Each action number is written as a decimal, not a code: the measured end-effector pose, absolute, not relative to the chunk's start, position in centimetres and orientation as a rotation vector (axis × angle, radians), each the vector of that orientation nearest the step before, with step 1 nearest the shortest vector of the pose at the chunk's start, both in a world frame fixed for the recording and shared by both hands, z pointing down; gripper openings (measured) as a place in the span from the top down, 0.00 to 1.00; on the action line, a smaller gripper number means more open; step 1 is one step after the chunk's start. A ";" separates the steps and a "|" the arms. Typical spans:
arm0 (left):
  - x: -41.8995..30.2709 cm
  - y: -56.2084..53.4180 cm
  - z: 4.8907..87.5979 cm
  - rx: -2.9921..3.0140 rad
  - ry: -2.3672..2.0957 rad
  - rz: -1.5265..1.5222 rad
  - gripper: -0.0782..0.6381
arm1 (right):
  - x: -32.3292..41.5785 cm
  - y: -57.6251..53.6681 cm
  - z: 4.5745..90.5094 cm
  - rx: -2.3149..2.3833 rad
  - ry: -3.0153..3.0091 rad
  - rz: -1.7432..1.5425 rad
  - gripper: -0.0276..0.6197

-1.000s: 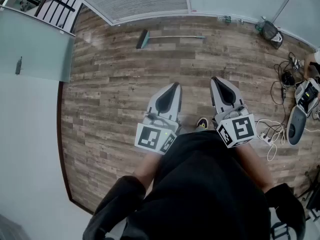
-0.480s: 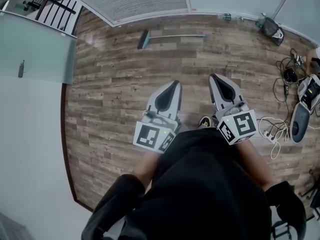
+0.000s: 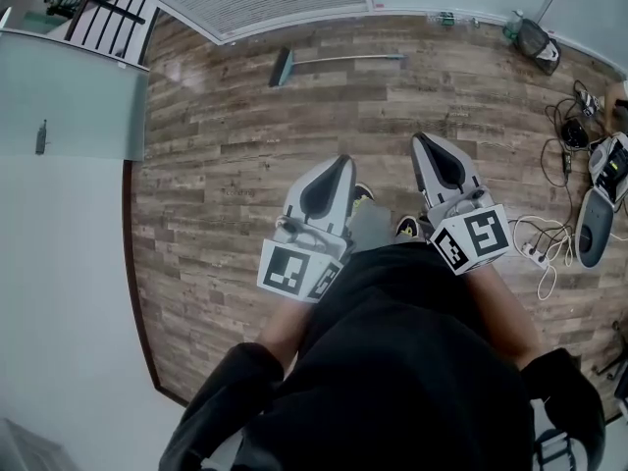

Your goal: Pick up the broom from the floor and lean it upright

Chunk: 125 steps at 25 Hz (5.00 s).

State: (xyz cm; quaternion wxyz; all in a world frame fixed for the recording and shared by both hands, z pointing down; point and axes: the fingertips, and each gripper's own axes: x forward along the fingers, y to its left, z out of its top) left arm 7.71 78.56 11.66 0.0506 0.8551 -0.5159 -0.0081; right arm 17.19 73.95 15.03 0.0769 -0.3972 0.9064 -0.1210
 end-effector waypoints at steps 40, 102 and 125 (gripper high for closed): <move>-1.1 58.5 15.8 2.513 -1.355 -0.110 0.87 | 11.4 55.4 19.4 -1.420 2.812 -0.480 0.93; -13.5 34.0 15.6 2.429 -1.512 -0.172 0.87 | -1.4 29.6 20.0 -1.297 2.924 -0.487 0.93; -13.7 18.7 14.3 2.483 -1.536 -0.069 0.87 | 0.8 16.1 20.4 -1.335 2.843 -0.544 0.93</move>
